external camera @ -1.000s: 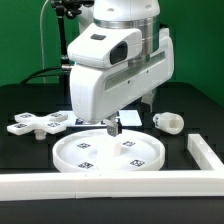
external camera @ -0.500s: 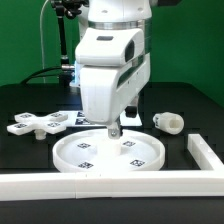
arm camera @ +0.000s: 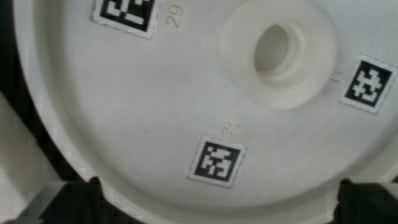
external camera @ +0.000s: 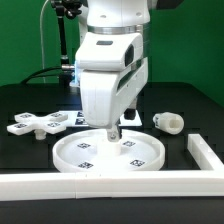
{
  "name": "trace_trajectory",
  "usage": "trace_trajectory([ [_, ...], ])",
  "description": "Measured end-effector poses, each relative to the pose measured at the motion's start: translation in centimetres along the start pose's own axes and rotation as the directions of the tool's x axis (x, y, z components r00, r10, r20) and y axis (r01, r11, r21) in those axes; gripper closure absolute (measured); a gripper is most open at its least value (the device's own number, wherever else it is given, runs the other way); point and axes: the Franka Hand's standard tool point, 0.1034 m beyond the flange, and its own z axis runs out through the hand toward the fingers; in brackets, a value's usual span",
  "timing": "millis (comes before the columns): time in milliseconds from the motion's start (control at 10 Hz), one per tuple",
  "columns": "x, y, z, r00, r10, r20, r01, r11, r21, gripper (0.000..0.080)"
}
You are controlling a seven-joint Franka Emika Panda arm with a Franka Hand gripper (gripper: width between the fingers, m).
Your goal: Assemble round table
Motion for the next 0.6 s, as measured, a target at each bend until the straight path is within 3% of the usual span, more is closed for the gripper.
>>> trace_trajectory([
  [300, -1.8, -1.4, 1.8, 1.0, -0.019, -0.005, 0.019, 1.0, -0.011, 0.015],
  [600, -2.5, -1.8, 3.4, 1.0, -0.008, -0.001, 0.008, 1.0, 0.013, 0.015],
])
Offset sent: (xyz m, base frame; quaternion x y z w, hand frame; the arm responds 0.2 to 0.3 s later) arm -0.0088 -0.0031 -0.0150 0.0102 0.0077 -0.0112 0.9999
